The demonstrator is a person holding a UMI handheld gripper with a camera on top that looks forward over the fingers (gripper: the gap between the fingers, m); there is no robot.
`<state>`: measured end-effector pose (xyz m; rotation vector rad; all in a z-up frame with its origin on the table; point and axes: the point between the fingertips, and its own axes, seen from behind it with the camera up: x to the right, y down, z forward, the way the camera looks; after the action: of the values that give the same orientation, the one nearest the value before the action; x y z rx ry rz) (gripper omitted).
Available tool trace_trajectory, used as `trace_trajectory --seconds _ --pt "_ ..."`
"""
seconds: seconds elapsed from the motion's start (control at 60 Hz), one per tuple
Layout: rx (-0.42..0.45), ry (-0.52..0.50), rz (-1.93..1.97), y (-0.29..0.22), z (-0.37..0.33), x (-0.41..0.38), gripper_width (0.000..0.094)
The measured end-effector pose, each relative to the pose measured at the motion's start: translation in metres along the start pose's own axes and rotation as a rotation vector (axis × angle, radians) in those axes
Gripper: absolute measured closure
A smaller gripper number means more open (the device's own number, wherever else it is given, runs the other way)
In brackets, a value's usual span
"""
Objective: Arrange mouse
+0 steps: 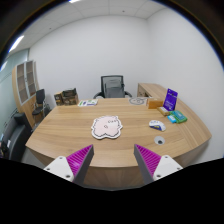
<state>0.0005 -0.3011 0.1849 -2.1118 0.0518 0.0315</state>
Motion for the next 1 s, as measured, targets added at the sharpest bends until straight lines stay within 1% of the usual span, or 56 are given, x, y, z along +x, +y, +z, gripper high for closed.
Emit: trace_trajectory --seconds 0.067,0.083,0.117,0.183,0.283,0.35,0.433,0.517,0.617,0.7,0.8,0.883,0.967,1.0 --pt "-0.002 0.036 0.001 -0.002 0.012 0.019 0.0094" --pt "-0.003 0.041 0.002 0.002 0.005 0.018 0.0093" --pt "-0.011 0.046 0.003 -0.003 0.036 0.052 0.0096" --pt "-0.017 0.048 0.005 -0.003 0.064 0.088 0.0097" --pt "0.034 0.078 -0.017 -0.011 0.103 0.149 0.0092" --pt "0.060 0.076 -0.048 -0.009 0.131 0.185 0.0092" --pt "0.021 0.065 -0.065 0.004 0.160 0.227 0.0092" --pt "0.006 0.051 -0.071 0.007 0.187 0.261 0.0102" --pt "-0.013 0.003 -0.068 0.009 0.224 0.285 0.0103" --pt "-0.016 -0.002 -0.088 0.007 0.255 0.302 0.0100" --pt "-0.029 -0.046 -0.106 0.009 0.287 0.306 0.0101" --pt "-0.063 -0.068 -0.143 0.016 0.308 0.311 0.0102" --pt "-0.064 -0.081 -0.155 0.013 0.324 0.310 0.0100" --pt "-0.060 -0.084 -0.153 0.009 0.330 0.311 0.0086"
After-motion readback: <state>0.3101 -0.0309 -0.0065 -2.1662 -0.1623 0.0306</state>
